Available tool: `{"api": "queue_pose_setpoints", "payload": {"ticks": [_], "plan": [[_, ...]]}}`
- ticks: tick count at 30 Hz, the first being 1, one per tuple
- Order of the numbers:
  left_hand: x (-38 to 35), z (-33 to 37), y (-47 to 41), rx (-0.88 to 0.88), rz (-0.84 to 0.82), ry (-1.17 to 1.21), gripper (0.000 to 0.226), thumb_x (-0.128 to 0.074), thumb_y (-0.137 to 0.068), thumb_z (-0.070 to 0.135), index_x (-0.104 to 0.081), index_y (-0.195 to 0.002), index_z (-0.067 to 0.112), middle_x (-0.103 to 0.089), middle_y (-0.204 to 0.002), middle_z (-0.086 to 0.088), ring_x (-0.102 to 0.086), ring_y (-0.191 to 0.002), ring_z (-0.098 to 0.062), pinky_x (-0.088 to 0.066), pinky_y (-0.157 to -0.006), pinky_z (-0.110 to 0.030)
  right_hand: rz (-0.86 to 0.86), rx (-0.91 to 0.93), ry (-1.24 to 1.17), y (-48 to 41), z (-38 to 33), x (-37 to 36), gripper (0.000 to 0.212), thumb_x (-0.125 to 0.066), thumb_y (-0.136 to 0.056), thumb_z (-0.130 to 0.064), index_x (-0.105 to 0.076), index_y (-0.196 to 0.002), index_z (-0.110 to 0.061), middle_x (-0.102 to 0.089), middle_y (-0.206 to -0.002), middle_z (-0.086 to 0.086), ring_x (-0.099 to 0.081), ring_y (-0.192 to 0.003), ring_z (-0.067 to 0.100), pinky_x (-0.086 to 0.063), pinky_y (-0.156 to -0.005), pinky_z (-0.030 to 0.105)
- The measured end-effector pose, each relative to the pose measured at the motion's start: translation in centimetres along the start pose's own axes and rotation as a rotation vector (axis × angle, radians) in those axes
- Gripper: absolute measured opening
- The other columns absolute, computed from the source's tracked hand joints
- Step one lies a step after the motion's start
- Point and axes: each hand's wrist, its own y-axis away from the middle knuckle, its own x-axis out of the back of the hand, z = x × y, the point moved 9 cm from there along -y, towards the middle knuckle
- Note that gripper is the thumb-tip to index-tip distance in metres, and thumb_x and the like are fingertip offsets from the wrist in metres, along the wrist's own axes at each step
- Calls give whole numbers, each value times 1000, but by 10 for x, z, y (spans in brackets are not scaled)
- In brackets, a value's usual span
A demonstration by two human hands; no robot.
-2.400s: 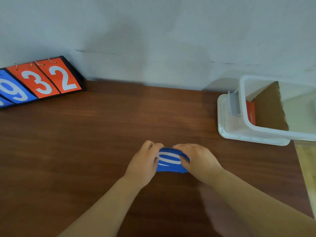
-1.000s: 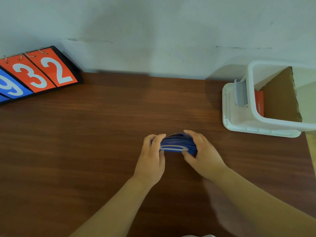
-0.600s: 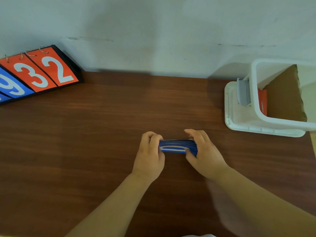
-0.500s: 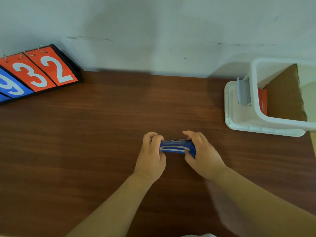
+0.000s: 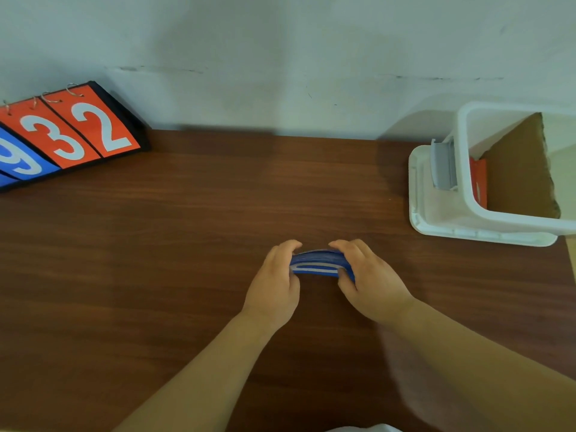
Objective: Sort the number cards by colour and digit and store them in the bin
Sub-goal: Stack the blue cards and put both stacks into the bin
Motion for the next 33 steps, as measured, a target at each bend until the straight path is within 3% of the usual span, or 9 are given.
{"api": "queue_pose_setpoints", "payload": {"ticks": [2, 6, 11, 13, 17, 23, 27, 30, 33], "plan": [[0, 1, -2, 0, -18, -11, 49, -52, -99, 6, -44, -143, 27, -49, -130, 20, -52, -113, 3, -40, -91, -6, 31, 1, -7, -2, -1, 5, 44, -57, -97, -19, -45, -139, -27, -53, -118, -12, -58, -93, 6, -51, -78, 21], [-2, 1, 4, -95, -55, -93, 35, -55, -97, 4, -51, -125, 24, -50, -115, 12, -56, -88, -7, -53, -79, -26, 25, 55, 78, 1, -2, 3, 35, -58, -97, -17, -54, -131, -23, -55, -112, -8, -56, -97, 9, -53, -83, 27], [-3, -2, 3, -35, -83, -105, 33, -51, -102, 12, -46, -131, 27, -51, -122, 10, -57, -90, -6, -52, -75, -21, -51, 12, 78, -1, -5, 6, 42, -54, -100, -20, -48, -141, -27, -55, -128, -11, -59, -108, 9, -50, -91, 24], [4, -2, 3, 73, -83, -32, 42, -51, -103, 16, -40, -140, 34, -54, -124, 18, -58, -96, 0, -47, -75, -10, -100, -89, -19, 2, -2, 10, 43, -54, -101, -23, -44, -141, -35, -58, -126, -17, -61, -106, 3, -53, -90, 24], [25, 12, 9, 176, -13, 317, 56, -56, -101, 18, -34, -142, 50, -56, -124, 25, -60, -104, 8, -54, -85, -21, -113, -295, -459, 18, 3, 24, 38, -59, -98, -15, -52, -123, -42, -66, -111, -17, -65, -94, -3, -58, -80, 25], [24, 69, 13, 111, -48, 533, 68, -51, -95, 0, -42, -140, 50, -53, -126, 23, -65, -101, -3, -61, -71, -28, -34, -347, -744, 50, 7, 54, 38, -63, -91, -6, -55, -111, -38, -69, -112, -5, -69, -101, 13, -58, -89, 42], [18, 120, 11, 36, -83, 529, 68, -49, -95, -3, -46, -129, 56, -55, -127, 19, -65, -98, -3, -58, -69, -24, -3, -293, -655, 76, 20, 99, 40, -63, -93, -16, -47, -111, -48, -62, -115, -9, -67, -101, 12, -56, -90, 41], [7, 163, 8, -32, -137, 512, 69, -48, -94, -6, -50, -126, 55, -57, -131, 11, -64, -102, -9, -56, -68, -23, 36, -228, -668, 90, 28, 142, 26, -62, -91, -12, -59, -100, -36, -66, -100, -1, -67, -91, 19, -53, -81, 41], [-11, 208, 3, -96, -214, 492, 69, -48, -93, -8, -52, -127, 52, -57, -132, 9, -64, -106, -12, -57, -70, -25, 49, -207, -662, 101, 42, 182, 26, -64, -91, 0, -67, -90, -26, -67, -81, -13, -66, -79, 9, -51, -71, 26]]}}
